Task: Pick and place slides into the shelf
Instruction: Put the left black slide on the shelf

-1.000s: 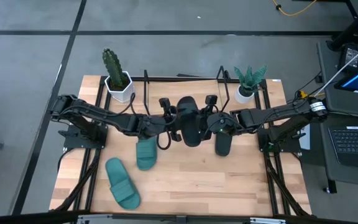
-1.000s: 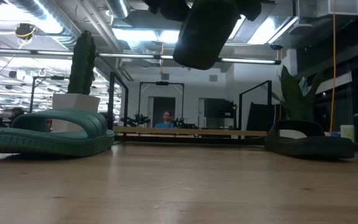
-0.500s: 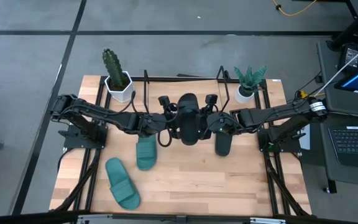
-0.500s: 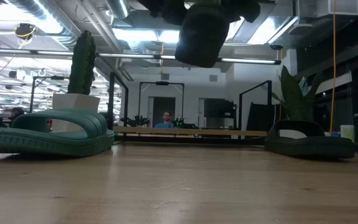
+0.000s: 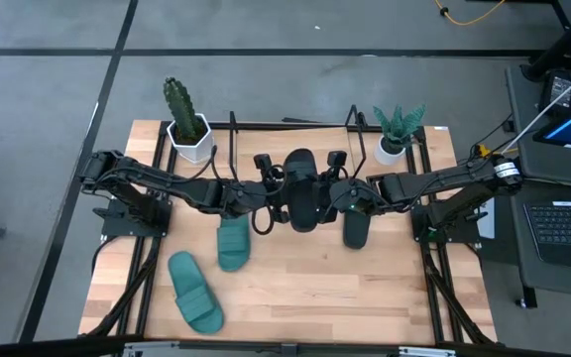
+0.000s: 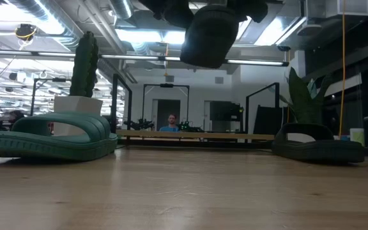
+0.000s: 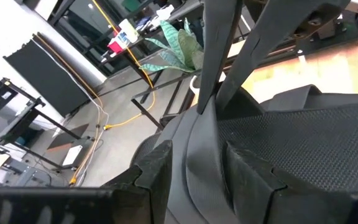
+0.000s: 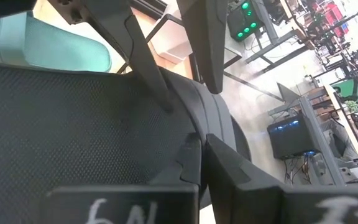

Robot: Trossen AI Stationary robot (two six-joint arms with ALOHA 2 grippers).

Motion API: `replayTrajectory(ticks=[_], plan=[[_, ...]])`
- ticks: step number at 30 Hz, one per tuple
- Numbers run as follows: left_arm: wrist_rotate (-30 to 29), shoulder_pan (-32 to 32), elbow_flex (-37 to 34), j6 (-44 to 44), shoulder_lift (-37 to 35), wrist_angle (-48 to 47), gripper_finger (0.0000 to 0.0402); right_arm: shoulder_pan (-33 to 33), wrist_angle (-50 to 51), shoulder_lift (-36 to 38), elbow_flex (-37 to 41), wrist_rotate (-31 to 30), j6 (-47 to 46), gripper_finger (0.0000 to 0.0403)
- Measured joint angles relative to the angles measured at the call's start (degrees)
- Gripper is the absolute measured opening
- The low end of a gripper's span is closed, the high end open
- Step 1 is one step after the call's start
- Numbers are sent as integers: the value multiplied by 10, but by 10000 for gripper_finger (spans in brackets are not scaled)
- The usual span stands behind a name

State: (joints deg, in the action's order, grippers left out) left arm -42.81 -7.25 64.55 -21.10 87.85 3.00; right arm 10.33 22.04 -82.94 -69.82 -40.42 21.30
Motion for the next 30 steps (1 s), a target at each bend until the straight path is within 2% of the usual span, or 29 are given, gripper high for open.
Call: replayTrajectory(ticks=[4,12,20,23,30], plan=[[-9,0,0,0,0,0,110,0,0,0,0,0,0,11],[-24,0,0,0,0,1,12,0,-9,0,0,-3,0,11],[-34,-1,0,-2,0,1,5,0,-12,0,0,0,1,14],[-43,-1,0,-1,0,-5,3,0,-16,1,0,4,2,47],[-130,0,-1,0,0,-34,2,12,-14,1,0,3,19,141]])
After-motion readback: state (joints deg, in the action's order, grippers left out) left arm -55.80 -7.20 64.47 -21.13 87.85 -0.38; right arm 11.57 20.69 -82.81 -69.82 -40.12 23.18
